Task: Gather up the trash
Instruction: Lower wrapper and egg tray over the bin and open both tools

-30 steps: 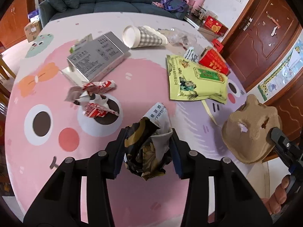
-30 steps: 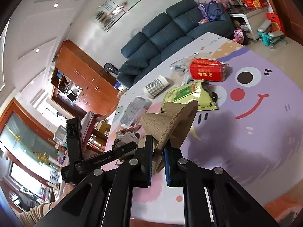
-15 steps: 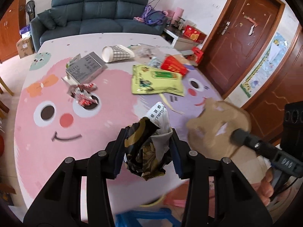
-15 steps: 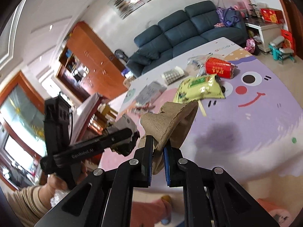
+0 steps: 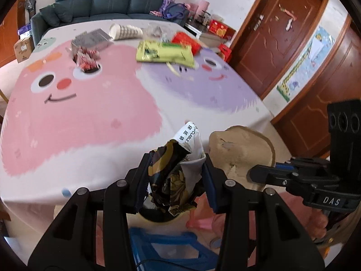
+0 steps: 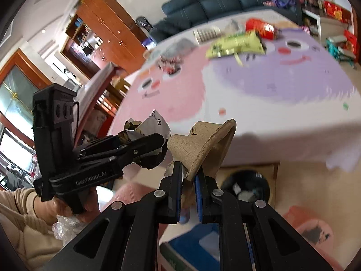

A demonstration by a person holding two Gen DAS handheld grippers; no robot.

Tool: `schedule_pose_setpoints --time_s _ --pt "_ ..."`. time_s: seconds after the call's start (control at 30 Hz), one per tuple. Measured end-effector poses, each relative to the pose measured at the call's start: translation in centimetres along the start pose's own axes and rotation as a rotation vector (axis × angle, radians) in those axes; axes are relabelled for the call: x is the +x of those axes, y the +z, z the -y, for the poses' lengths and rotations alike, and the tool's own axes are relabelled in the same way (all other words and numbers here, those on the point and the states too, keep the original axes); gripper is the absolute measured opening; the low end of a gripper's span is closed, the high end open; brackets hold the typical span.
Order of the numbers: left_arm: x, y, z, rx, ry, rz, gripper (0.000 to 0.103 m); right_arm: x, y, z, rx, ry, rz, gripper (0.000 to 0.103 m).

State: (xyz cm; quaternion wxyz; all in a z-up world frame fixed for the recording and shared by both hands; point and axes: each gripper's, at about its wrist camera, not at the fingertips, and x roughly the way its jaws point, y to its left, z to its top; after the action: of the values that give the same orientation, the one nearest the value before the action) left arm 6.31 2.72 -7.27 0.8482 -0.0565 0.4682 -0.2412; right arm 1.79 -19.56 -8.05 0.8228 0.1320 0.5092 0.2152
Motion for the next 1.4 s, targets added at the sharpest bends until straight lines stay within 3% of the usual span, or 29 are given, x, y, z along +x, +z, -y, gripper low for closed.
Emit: schedule_pose_setpoints --time_s 0.3,0.67,1.1,1.4 --pt "2.9 -4.1 1.8 0.081 0.008 -0.08 0.04 3.4 -3.4 1.9 0.046 -0.053 -0.091 0.01" --pt "8.7 -6.8 1.0 0.033 -0.003 -0.173 0.04 9.7 -6.7 7.4 0.141 -0.149 -0.188 0.01" --pt "19.0 -12.8 1.3 0.189 0.068 -0.221 0.04 16.8 -8.8 14.2 0.25 -0.204 -0.257 0.011" --pt "22.5 -14.1 0.4 0.188 0.076 -0.247 0.042 22.3 -10.1 18.7 0.282 -0.233 -0.309 0.011"
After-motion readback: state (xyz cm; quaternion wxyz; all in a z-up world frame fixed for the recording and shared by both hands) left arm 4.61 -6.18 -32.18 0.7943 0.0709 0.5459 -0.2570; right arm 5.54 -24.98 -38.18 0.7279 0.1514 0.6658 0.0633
